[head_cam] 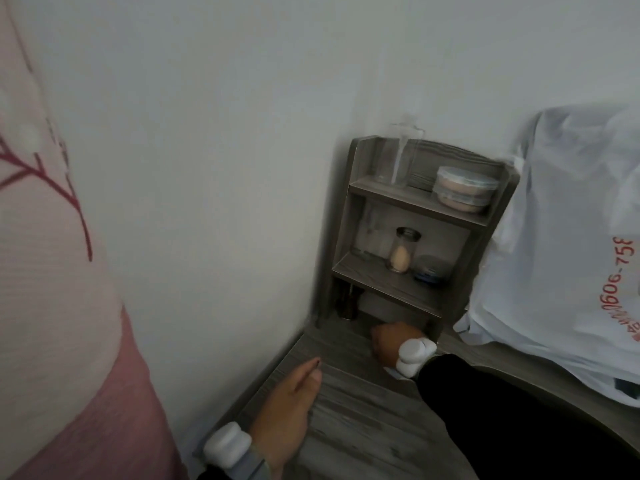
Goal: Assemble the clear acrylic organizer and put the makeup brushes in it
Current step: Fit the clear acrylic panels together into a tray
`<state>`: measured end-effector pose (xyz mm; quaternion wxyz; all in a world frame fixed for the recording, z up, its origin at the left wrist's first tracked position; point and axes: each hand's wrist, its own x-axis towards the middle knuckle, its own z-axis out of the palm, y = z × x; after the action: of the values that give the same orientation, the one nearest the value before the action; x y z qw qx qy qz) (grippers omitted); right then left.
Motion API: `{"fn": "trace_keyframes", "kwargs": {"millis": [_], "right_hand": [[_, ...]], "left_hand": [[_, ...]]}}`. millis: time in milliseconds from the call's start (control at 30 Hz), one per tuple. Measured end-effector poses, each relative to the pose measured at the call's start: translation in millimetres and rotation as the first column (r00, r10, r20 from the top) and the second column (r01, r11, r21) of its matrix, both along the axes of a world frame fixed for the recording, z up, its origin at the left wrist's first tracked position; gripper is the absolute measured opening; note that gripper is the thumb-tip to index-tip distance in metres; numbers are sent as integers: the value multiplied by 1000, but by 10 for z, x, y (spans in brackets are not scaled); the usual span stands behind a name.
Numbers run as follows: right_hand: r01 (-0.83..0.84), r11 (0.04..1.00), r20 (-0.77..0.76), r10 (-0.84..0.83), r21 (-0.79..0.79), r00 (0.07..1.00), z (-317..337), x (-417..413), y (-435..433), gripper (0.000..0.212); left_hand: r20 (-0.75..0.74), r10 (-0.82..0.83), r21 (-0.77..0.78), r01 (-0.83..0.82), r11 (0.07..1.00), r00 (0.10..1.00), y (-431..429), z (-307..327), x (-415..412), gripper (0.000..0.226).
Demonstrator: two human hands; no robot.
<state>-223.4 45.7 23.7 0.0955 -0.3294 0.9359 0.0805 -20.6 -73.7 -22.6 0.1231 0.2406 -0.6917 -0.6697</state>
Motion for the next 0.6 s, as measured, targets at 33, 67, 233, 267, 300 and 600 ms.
{"fn": "trace_keyframes", "kwargs": {"millis": [33,67,233,267,300,600], "right_hand": [[-32,998,-6,31,-47,999,101,47,34,17],[-61,988,-20,59,-142,998,140,61,66,13],[-71,897,-43,58,-436,997,514,357,222,15],[-80,882,-45,67,-465,997,610,437,286,17],[-105,872,-60,87,-478,994,673,498,346,19],[-147,954,-112,121,-261,986,858,995,1023,64]], "left_hand": [[-4,5,-7,-5,1000,1000,6,-12,1,26],[6,5,-20,-5,1000,1000,20,7,4,28],[-30,12,-117,-15,993,999,109,83,-32,32],[-40,26,-123,-30,992,999,126,126,-41,33],[-75,63,-98,-70,993,995,123,168,-50,33],[-277,-174,-652,-51,757,945,-113,755,143,60]]}}
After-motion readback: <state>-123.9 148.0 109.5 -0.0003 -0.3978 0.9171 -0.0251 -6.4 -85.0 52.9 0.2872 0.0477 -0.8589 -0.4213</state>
